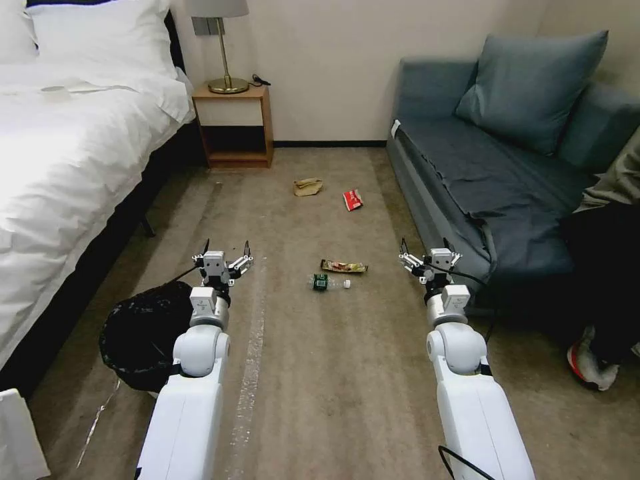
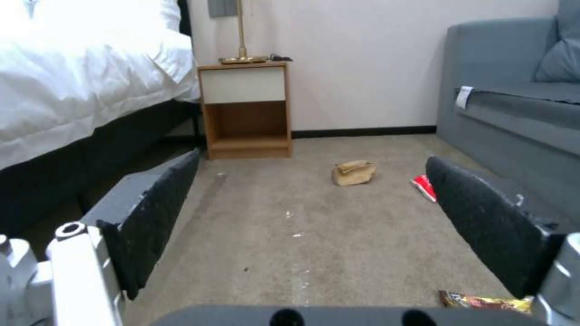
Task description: Pick up the trash bin, then pick up the garbage on the floor and place it into the trash bin.
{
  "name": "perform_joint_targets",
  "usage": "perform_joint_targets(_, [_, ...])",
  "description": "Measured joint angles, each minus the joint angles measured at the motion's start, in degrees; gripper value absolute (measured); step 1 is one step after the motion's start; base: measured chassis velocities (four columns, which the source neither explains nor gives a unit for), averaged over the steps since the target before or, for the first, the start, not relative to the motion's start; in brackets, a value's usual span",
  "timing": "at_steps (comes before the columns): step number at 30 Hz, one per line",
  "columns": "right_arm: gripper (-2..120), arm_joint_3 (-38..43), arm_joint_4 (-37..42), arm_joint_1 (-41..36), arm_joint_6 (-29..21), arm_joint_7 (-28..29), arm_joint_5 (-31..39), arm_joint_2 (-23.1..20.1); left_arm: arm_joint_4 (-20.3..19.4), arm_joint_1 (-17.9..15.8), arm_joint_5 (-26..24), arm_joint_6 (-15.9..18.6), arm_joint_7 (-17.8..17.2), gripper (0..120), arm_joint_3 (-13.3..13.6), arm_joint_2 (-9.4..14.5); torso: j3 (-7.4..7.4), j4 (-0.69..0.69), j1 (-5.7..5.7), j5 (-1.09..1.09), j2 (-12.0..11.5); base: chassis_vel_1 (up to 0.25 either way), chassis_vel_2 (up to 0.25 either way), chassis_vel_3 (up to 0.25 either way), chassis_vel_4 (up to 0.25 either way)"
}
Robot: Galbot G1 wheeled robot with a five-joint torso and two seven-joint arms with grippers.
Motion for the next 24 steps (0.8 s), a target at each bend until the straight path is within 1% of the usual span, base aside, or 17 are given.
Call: perform_joint_targets(24, [100, 0.00, 0.00, 0.00, 0.00, 0.00, 0.00, 0.00, 0.00, 0.00, 0.00, 0.00, 0.00, 100, 0.00, 0.00, 0.00, 0.00, 0.00, 0.00, 0.00, 0.000, 0.000, 0.000, 0.000])
